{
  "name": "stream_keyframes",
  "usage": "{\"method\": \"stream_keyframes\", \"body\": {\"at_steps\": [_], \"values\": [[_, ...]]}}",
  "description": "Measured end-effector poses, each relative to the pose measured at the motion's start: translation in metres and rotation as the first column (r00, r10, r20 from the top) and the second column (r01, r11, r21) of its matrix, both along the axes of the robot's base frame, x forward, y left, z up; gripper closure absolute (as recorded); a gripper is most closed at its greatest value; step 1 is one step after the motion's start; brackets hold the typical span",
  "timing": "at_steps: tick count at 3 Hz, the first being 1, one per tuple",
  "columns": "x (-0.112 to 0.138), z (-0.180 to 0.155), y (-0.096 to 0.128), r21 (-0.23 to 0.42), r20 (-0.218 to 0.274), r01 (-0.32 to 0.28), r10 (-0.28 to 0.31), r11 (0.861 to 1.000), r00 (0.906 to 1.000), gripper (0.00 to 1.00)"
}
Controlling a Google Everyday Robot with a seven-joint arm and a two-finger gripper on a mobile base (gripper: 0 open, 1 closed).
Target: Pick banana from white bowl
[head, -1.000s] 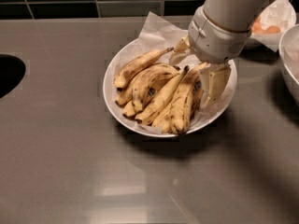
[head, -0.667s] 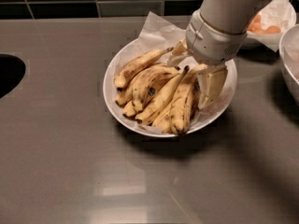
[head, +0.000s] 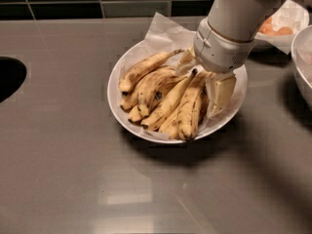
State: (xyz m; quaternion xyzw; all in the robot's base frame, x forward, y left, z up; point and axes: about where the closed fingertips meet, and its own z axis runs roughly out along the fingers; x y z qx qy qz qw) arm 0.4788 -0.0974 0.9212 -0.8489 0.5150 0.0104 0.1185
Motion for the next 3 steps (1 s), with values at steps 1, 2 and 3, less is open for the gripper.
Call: {"method": "stream_keyframes", "body": {"at_steps": [1, 2, 3], "values": [[-0.0003, -0.0027, -0.0003, -0.001, -0.006, 0.001, -0.001, 1.000, 1.0000, 0.50], [-0.0003, -0.0027, -0.0003, -0.001, -0.006, 0.001, -0.001, 1.000, 1.0000, 0.73], [-0.0003, -0.0027, -0.0003, -0.001, -0.006, 0.001, -0.001, 1.000, 1.0000, 0.96]]}}
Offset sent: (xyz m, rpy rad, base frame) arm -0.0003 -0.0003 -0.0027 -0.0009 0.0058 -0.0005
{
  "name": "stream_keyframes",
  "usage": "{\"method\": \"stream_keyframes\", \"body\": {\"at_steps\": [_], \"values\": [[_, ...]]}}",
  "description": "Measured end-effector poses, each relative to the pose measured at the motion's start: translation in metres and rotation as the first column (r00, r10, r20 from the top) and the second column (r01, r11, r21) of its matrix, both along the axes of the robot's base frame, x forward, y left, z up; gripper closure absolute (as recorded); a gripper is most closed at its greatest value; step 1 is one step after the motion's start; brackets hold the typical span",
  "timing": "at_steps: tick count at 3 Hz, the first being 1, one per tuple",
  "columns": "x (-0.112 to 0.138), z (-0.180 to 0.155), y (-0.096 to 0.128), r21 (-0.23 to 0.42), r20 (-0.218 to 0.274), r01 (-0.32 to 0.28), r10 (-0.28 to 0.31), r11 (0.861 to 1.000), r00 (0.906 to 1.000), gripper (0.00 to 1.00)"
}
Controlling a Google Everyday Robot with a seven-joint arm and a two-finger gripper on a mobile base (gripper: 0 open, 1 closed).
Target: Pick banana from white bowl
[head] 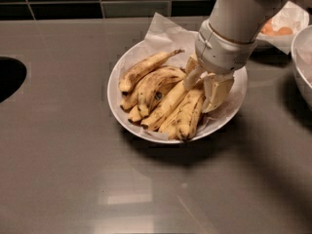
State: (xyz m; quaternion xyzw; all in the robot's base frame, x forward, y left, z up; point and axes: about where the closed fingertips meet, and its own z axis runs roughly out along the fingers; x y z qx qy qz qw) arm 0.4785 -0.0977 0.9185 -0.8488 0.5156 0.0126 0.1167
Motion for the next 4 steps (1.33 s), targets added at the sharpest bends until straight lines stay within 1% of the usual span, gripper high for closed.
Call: {"method": "stream_keyframes", "body": {"at_steps": [1, 2, 3, 4], "values": [[-0.003, 0.016, 0.004, 0.012, 0.061, -0.007, 0.006, 1.000, 0.9981, 1.00], [-0.010, 0.043, 0.009, 0.027, 0.156, -0.019, 0.014, 0.999, 0.9876, 1.00], [-0.019, 0.070, 0.013, 0.042, 0.247, -0.027, 0.016, 0.999, 0.9688, 1.00], [-0.019, 0.070, 0.013, 0.042, 0.247, -0.027, 0.016, 0.999, 0.9688, 1.00]]}}
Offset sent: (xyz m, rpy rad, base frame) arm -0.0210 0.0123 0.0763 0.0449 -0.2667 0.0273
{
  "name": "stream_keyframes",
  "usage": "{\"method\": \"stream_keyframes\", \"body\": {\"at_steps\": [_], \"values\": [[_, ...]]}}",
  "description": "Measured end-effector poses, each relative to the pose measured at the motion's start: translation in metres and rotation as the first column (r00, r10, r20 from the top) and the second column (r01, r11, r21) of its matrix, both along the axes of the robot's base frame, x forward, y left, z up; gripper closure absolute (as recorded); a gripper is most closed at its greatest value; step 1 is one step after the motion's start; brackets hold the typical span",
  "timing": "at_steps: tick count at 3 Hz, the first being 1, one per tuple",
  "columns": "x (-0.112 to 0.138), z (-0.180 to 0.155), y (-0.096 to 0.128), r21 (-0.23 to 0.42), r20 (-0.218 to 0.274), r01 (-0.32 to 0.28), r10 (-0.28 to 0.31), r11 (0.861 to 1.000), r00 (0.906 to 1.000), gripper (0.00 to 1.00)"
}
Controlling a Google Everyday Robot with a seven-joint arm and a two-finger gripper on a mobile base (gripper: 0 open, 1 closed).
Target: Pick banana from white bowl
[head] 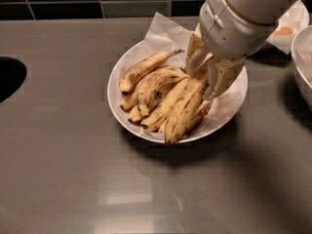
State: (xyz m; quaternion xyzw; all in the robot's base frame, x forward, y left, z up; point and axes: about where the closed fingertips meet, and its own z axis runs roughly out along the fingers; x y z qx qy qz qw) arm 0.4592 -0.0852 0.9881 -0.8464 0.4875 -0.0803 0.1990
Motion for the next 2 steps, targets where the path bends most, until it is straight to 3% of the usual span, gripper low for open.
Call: {"method": "stream_keyframes", "body": {"at_steps": [1, 2], "values": [[-0.001, 0.021, 0.009, -0.035, 0.010, 0.018, -0.018, 0.999, 0.9998, 1.00], [-0.004, 0.057, 0.018, -0.058, 0.052, 0.038, -0.035, 0.998, 0.9981, 1.00]]}}
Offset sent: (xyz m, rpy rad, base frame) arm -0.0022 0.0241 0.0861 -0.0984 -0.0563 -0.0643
